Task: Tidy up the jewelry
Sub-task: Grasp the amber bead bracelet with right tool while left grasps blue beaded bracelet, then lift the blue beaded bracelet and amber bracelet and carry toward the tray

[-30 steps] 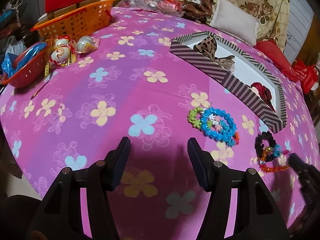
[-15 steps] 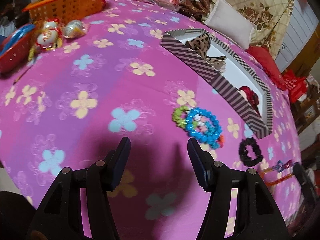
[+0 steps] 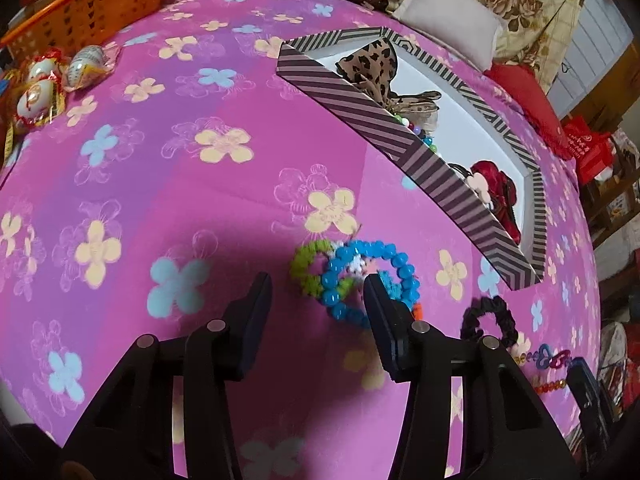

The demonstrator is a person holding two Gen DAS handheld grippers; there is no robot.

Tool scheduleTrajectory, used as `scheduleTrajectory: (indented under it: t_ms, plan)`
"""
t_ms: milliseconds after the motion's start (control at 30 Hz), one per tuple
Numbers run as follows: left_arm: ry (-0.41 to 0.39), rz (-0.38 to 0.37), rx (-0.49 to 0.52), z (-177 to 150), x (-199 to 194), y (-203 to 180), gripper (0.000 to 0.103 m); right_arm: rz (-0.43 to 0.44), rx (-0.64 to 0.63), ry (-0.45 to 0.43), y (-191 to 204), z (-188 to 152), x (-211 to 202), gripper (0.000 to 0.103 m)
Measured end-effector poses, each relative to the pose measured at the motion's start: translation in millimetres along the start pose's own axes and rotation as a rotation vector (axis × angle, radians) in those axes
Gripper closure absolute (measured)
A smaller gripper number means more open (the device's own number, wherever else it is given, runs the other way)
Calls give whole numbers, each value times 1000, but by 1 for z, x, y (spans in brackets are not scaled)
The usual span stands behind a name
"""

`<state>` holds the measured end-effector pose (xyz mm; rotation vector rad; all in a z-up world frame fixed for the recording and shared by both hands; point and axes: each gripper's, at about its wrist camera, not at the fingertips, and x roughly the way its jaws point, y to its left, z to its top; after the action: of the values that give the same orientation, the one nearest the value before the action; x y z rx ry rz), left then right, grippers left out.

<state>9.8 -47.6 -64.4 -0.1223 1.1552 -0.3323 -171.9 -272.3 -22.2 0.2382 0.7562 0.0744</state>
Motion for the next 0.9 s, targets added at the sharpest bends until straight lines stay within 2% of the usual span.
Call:
scheduleTrajectory:
  t_ms: [300, 467, 667, 900]
  plan:
    - [16, 34, 60, 9, 13, -13, 58, 12, -8, 25, 3, 0, 13, 94]
    - [24, 25, 56, 11, 16, -11, 86, 33, 13, 32, 1, 2, 20, 94]
    - [28, -37, 24, 11, 12, -5, 89, 52, 20, 33, 2, 3, 25, 94]
    - [-6, -116, 1, 9, -14, -4, 90, 77, 32, 20, 3, 5, 22, 94]
